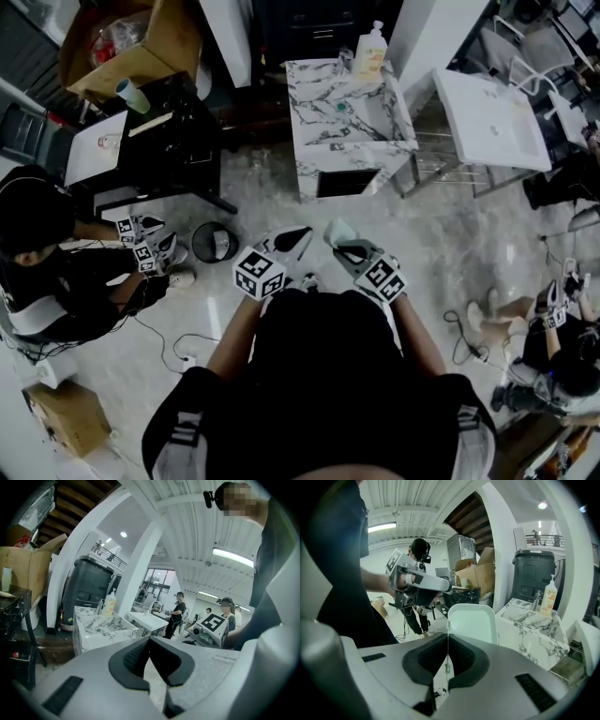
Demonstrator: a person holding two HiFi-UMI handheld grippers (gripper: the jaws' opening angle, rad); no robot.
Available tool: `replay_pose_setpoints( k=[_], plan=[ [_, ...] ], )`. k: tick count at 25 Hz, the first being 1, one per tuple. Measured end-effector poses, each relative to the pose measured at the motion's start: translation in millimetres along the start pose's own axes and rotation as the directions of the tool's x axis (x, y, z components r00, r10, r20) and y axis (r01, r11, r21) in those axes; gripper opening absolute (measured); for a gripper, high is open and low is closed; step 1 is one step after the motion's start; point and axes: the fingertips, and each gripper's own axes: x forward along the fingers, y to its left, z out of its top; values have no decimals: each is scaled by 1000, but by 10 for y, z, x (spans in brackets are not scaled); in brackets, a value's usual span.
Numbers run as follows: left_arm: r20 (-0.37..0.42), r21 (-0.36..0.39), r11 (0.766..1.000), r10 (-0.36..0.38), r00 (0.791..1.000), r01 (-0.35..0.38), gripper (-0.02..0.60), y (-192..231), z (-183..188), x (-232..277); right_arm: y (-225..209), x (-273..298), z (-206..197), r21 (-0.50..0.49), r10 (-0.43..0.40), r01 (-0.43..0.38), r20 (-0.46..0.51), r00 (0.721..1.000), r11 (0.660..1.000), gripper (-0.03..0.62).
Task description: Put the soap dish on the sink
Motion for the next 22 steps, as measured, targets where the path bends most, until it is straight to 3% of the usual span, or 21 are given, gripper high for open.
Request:
replay_pose_setpoints(
  k=[10, 22],
  plan=[
    [-2, -4, 1000, -8, 1000, 8, -2, 113, -63, -105, 17, 95, 18, 36, -36, 37, -10, 999, 999, -2],
    [-2, -27, 999, 34, 999, -34, -2, 228, -71, -153, -57, 202, -14, 23, -4, 4, 2, 1000, 1000, -2]
  ],
)
